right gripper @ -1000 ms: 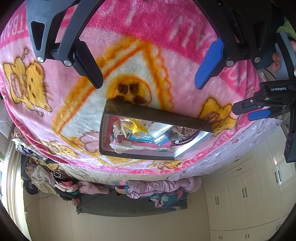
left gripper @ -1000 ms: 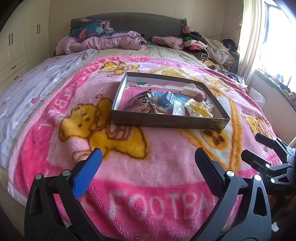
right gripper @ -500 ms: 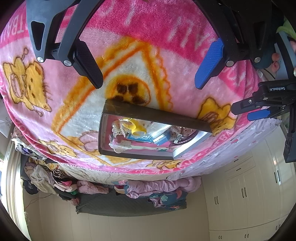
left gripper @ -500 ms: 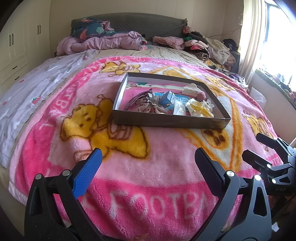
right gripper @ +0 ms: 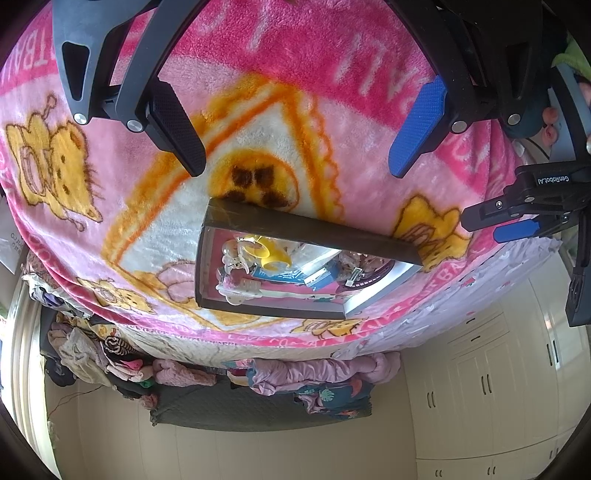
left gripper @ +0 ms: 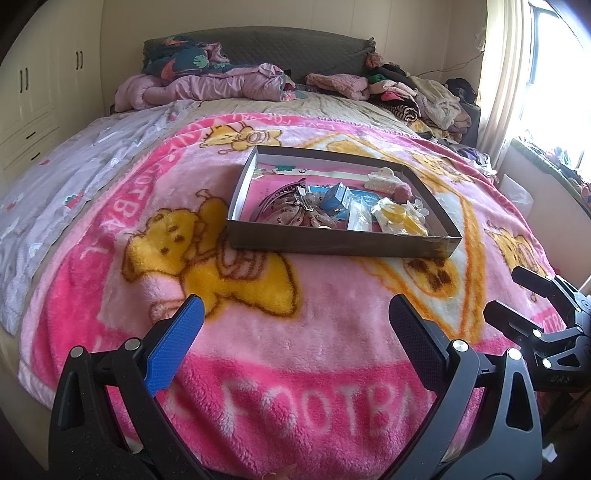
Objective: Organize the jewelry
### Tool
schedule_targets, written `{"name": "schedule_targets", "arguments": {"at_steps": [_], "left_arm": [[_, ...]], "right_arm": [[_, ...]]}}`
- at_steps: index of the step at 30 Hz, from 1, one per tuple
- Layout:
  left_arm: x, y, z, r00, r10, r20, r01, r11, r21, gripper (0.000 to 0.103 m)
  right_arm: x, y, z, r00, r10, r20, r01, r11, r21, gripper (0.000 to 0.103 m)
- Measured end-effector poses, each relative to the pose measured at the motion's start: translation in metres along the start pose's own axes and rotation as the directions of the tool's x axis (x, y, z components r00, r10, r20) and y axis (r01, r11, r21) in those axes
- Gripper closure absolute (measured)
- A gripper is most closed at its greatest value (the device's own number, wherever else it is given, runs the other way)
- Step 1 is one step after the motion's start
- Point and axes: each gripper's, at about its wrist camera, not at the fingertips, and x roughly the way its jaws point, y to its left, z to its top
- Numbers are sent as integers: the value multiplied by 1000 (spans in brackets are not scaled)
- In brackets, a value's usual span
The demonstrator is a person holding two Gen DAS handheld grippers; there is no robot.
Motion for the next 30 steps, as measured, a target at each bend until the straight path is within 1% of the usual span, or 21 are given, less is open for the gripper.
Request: {"name": "schedule_targets", "arguments": {"at_steps": [18, 21, 26, 28, 30], "left_arm": [[-1, 3, 1, 1000, -5, 2, 5, 1000, 7, 11], [-2, 6, 2, 1000, 5, 8, -5, 1000, 12, 11], [0, 9, 1, 1000, -14, 13, 15, 1000, -16, 11], [2, 15, 2, 1000, -19, 17, 20, 999, -39, 11], [5, 21, 3, 1000, -10, 20, 12, 998, -65, 11]], "right_arm": [[0, 2, 0, 1000, -4, 2, 4, 1000, 1, 6], [-1, -1, 1, 1000, -11, 4, 11, 1000, 7, 6], [-4, -12, 2, 999, -39, 13, 39, 999, 33, 6], [-4, -23, 3, 999, -48, 14, 47, 997, 58, 6], [-5, -41, 4, 996, -83, 22, 81, 992, 98, 6]]}}
